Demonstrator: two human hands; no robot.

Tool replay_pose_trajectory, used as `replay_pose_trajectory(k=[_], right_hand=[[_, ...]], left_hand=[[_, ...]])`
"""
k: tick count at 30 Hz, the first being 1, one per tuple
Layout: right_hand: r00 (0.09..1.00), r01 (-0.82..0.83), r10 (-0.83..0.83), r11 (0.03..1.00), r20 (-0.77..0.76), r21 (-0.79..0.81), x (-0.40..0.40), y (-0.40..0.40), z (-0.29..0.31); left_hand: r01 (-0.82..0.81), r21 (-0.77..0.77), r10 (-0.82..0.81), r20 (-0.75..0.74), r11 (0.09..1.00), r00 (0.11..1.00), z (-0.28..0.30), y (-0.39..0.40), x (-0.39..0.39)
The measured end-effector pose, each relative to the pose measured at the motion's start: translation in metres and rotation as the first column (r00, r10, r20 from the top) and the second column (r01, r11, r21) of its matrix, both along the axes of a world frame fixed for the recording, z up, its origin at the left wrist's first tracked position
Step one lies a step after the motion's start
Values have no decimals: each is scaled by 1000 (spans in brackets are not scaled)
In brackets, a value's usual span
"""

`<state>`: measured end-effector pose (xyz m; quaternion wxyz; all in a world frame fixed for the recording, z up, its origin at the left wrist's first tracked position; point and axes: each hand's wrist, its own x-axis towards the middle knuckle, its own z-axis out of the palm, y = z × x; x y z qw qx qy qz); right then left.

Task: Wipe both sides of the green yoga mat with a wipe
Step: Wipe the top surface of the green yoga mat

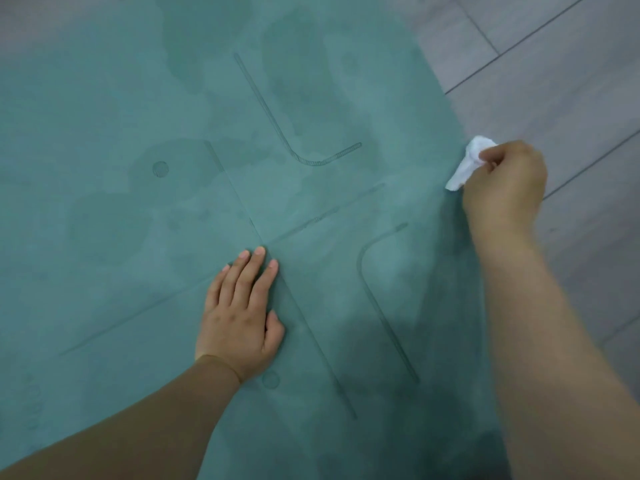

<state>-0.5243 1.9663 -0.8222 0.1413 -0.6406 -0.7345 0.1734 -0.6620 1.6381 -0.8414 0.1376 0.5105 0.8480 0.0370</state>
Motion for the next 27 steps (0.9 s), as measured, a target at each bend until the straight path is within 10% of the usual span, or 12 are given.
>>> replay_pose_trajectory(k=[4, 9, 14, 17, 19, 21, 24, 25, 27], right_hand=[[943, -323, 318, 946, -98, -40, -47, -86, -4], [366, -930, 921, 359, -133, -75, -33, -170, -2], [930, -368, 367, 929, 30, 39, 10, -29, -7], [999, -40, 41, 997, -10, 60, 16, -30, -10], [971, -236, 237, 971, -25, 30, -5, -69, -12], [750, -658, 661, 748, 8, -83, -22, -135, -8], [182, -980, 978, 172, -100, -103, -21, -196, 8], [112, -992, 988, 106, -103, -70, -16, -181, 4], [320, -947, 946, 320, -49, -15, -11, -122, -15]], left_hand=[[-12, 8, 12, -1, 1000, 1000, 1, 3, 0], [-21, 56, 21, 9, 998, 1000, -2, 0, 1], [-11, 73, 13, -26, 997, 1000, -3, -1, 1], [-9, 75, 12, -36, 997, 999, -4, -2, 1], [-11, 81, 14, -37, 997, 999, -5, -1, 2], [-13, 91, 16, -33, 996, 999, -7, -2, 2], [-14, 123, 19, -43, 992, 999, -7, -2, 0], [-14, 126, 20, -47, 992, 999, -8, -2, 1], [-10, 111, 16, -49, 994, 999, -9, -3, 2]])
